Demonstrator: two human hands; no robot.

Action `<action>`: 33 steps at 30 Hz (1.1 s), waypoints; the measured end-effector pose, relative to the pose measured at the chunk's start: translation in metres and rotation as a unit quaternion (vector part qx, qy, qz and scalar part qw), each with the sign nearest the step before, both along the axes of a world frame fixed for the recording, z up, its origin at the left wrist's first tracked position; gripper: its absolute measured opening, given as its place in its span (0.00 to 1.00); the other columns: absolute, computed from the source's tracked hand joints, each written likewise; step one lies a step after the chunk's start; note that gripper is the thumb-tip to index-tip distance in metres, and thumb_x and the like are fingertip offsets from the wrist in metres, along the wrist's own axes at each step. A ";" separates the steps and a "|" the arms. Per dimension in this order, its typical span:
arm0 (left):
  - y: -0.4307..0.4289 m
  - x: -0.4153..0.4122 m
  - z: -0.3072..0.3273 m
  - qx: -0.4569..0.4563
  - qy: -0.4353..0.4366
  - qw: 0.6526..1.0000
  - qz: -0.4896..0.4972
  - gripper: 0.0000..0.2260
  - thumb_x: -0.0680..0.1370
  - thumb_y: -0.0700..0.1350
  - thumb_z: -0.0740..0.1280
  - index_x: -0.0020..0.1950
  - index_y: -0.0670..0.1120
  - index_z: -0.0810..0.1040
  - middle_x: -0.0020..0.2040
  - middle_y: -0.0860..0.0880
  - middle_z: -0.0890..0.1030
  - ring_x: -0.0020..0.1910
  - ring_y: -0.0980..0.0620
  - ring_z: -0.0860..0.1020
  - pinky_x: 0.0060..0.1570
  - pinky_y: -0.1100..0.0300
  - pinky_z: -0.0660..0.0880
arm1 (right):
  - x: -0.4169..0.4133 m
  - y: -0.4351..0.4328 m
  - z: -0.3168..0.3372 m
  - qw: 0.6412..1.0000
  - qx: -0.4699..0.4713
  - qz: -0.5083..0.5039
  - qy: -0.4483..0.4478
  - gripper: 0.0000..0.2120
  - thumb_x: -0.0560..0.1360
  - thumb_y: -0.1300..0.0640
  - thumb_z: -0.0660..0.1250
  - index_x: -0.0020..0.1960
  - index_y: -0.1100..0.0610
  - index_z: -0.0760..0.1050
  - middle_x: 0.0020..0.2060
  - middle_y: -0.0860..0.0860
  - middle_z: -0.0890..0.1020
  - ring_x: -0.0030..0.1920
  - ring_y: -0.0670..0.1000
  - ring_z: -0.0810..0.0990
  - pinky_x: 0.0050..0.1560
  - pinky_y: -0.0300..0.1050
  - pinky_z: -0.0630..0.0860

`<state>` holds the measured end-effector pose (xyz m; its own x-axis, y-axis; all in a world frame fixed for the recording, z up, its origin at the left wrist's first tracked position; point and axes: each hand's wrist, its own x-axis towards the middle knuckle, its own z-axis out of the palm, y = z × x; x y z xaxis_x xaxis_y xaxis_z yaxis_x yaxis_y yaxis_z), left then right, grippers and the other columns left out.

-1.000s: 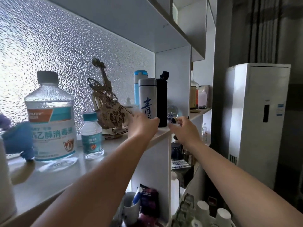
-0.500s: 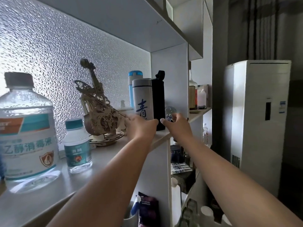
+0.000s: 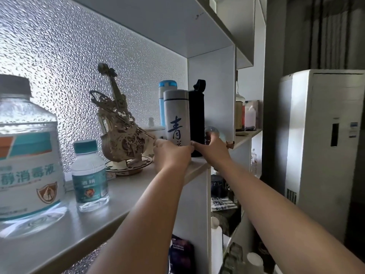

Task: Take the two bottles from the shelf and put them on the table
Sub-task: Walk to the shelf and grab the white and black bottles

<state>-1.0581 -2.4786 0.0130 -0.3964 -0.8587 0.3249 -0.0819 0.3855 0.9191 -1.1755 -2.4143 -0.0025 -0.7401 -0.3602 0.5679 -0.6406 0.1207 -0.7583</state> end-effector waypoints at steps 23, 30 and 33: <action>0.009 -0.002 0.005 -0.024 -0.110 0.992 0.047 0.39 0.64 0.63 0.72 0.66 0.44 0.62 0.63 0.43 0.71 0.62 0.40 0.72 0.55 0.48 0.70 | -0.017 -0.016 0.003 0.998 0.005 0.033 -0.052 0.36 0.69 0.43 0.70 0.70 0.61 0.64 0.65 0.59 0.74 0.63 0.59 0.74 0.64 0.57 0.70; 0.007 -0.002 0.006 -0.020 -0.058 0.998 0.020 0.35 0.65 0.60 0.73 0.66 0.48 0.65 0.62 0.45 0.73 0.60 0.41 0.74 0.58 0.45 0.72 | -0.017 -0.023 0.004 0.997 -0.007 0.021 -0.071 0.36 0.68 0.42 0.71 0.69 0.59 0.65 0.63 0.57 0.76 0.61 0.58 0.75 0.61 0.56 0.72; 0.006 -0.001 0.005 -0.024 -0.048 0.998 0.016 0.34 0.65 0.58 0.74 0.65 0.48 0.65 0.62 0.45 0.74 0.60 0.41 0.74 0.59 0.44 0.72 | -0.019 -0.023 0.004 0.997 -0.001 0.016 -0.071 0.35 0.68 0.42 0.71 0.68 0.59 0.66 0.62 0.57 0.77 0.61 0.59 0.75 0.60 0.54 0.72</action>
<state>-1.0594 -2.4724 0.0178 -0.4000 -0.8559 0.3277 -0.1822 0.4247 0.8868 -1.1941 -2.4377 0.0015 -0.8017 -0.3835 0.4585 -0.5298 0.1006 -0.8421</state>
